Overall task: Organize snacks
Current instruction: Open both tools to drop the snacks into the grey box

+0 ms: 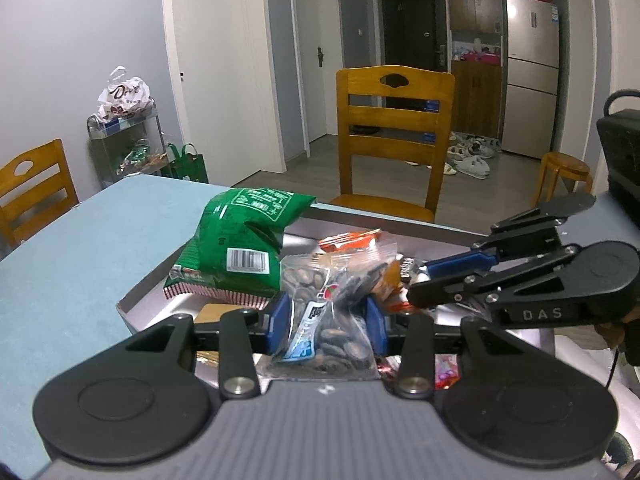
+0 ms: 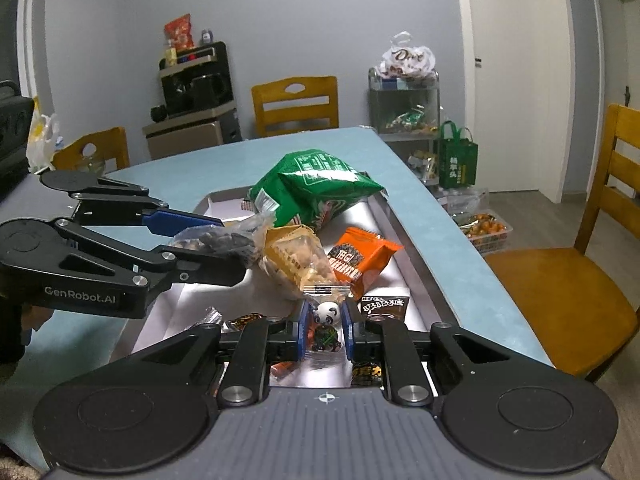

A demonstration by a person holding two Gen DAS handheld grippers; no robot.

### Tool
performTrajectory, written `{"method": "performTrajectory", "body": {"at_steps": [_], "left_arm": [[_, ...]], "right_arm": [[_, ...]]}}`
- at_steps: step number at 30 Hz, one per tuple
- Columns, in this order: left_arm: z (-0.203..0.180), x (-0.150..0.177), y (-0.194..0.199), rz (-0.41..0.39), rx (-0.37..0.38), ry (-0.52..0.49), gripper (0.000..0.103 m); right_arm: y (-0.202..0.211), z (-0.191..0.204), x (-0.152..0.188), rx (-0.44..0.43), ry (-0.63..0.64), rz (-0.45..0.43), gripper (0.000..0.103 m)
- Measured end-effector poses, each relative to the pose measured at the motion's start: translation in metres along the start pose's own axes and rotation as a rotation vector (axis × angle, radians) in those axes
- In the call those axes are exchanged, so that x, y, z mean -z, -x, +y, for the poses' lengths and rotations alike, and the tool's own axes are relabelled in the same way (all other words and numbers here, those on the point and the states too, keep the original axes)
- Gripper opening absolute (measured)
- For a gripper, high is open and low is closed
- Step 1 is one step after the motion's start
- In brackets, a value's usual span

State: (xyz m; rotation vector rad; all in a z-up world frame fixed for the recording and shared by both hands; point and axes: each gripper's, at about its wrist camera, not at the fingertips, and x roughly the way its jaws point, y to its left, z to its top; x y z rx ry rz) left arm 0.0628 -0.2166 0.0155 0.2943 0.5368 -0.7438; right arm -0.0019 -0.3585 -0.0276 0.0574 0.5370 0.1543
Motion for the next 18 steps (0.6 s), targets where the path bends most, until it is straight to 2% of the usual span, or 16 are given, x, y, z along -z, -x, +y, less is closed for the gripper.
{"method": "performTrajectory", "body": {"at_steps": [5, 9, 11, 12, 14, 16, 18], "left_arm": [[-0.001, 0.003, 0.005, 0.013, 0.073, 0.022, 0.04], [-0.003, 0.005, 0.011, 0.004, 0.073, -0.002, 0.04], [-0.002, 0.006, 0.016, -0.012, 0.07, -0.005, 0.044], [-0.001, 0.006, 0.018, -0.018, 0.068, -0.006, 0.047], [0.001, 0.007, 0.024, -0.029, 0.061, -0.01, 0.059], [0.003, 0.008, 0.032, -0.053, 0.048, -0.018, 0.075], [0.005, 0.009, 0.039, -0.068, 0.042, -0.023, 0.083]], "right_arm": [[0.002, 0.004, 0.0, 0.01, 0.009, 0.005, 0.02], [0.003, 0.006, -0.002, 0.019, -0.006, 0.011, 0.021], [0.005, 0.009, -0.005, 0.026, -0.007, 0.008, 0.033], [0.006, 0.011, -0.006, 0.035, -0.002, 0.007, 0.035], [0.007, 0.015, -0.007, 0.043, 0.002, 0.005, 0.037], [0.009, 0.02, -0.008, 0.055, 0.003, 0.007, 0.044], [0.011, 0.026, -0.009, 0.066, 0.006, 0.007, 0.049]]}}
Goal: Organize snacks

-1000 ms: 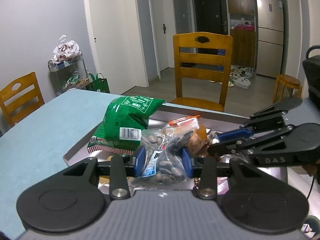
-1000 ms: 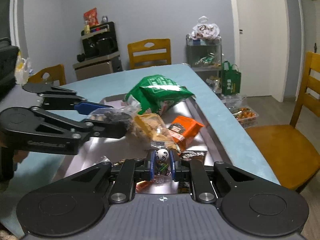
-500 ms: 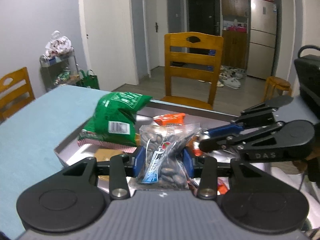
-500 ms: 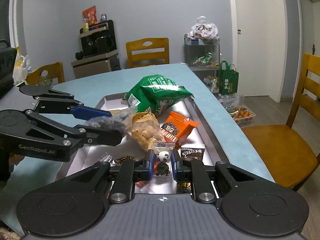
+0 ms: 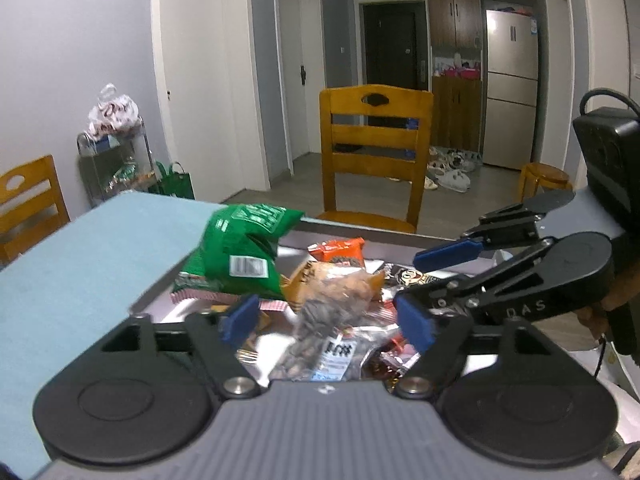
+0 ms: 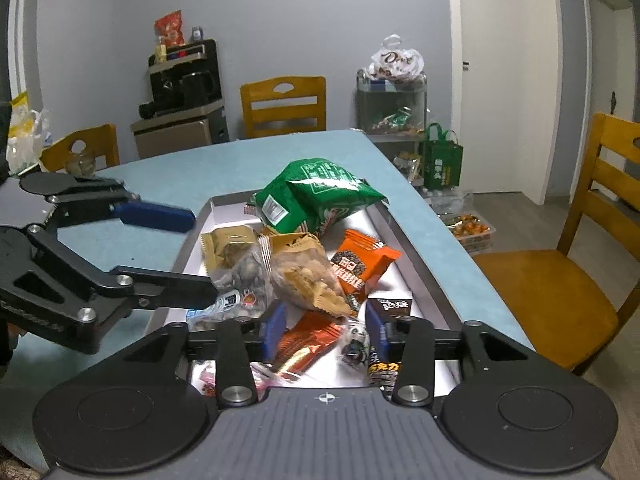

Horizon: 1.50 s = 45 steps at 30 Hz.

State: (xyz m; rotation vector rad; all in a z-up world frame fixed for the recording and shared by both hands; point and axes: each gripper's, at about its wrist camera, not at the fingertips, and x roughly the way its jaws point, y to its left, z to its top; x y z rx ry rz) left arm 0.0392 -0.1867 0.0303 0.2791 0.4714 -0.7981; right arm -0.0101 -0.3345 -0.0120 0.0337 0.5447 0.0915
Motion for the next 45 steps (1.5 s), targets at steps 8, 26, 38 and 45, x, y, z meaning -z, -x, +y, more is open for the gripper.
{"method": "performTrajectory", "body": {"at_steps": [8, 26, 38, 45], "left_arm": [[0.015, 0.005, 0.024, -0.038, 0.036, 0.031, 0.093], [0.022, 0.044, 0.058, 0.087, -0.048, 0.129, 0.101], [0.024, 0.091, 0.076, 0.11, -0.075, 0.096, 0.101], [0.016, 0.095, 0.078, 0.109, -0.095, 0.056, 0.102]], "right_arm": [[0.013, 0.018, -0.005, 0.049, 0.001, -0.019, 0.078], [0.061, 0.054, 0.038, 0.23, -0.161, -0.056, 0.103], [0.064, 0.115, 0.07, 0.172, -0.191, 0.041, 0.103], [0.051, 0.132, 0.07, 0.234, -0.191, 0.07, 0.103]]}}
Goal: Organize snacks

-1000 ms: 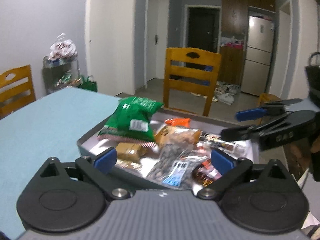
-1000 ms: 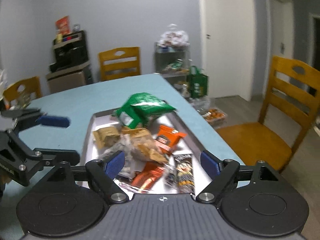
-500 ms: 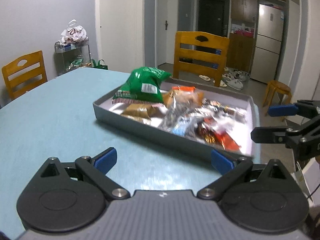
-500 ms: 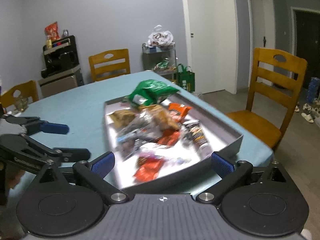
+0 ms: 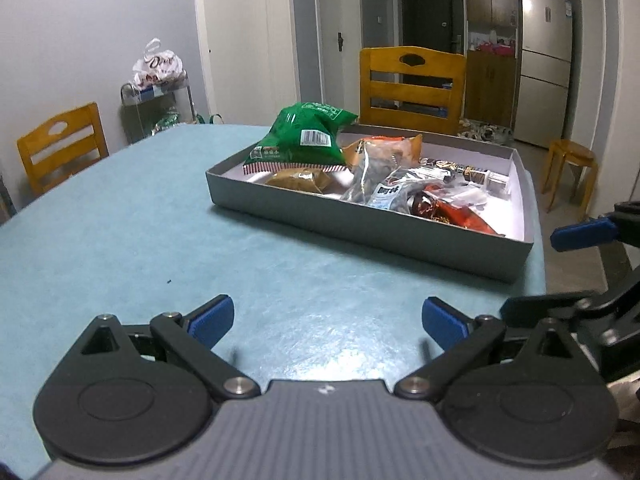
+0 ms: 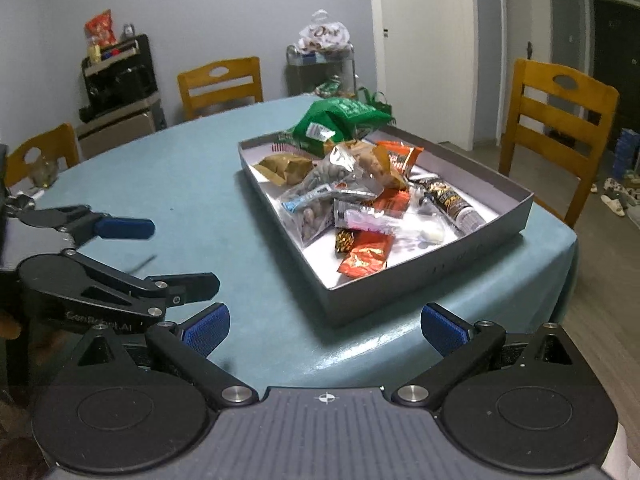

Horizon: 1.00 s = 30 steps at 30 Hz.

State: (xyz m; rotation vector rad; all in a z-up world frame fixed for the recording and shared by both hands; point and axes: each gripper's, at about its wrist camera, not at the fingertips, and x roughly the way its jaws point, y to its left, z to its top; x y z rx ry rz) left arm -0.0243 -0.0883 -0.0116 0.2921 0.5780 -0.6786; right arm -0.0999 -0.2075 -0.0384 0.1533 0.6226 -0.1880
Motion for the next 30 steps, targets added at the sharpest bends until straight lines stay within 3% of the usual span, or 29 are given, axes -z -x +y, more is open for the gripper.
{"method": "performTrajectory", "body": {"at_steps": [10, 30], "left_arm": [[-0.001, 0.0, -0.009, 0.042, -0.059, -0.009, 0.102], [0.0, 0.002, -0.011, 0.05, -0.058, -0.013, 0.102]], "right_arm": [[-0.019, 0.005, 0.001, 0.036, -0.009, 0.068, 0.103], [-0.02, 0.005, 0.0, 0.036, -0.004, 0.068, 0.103]]}}
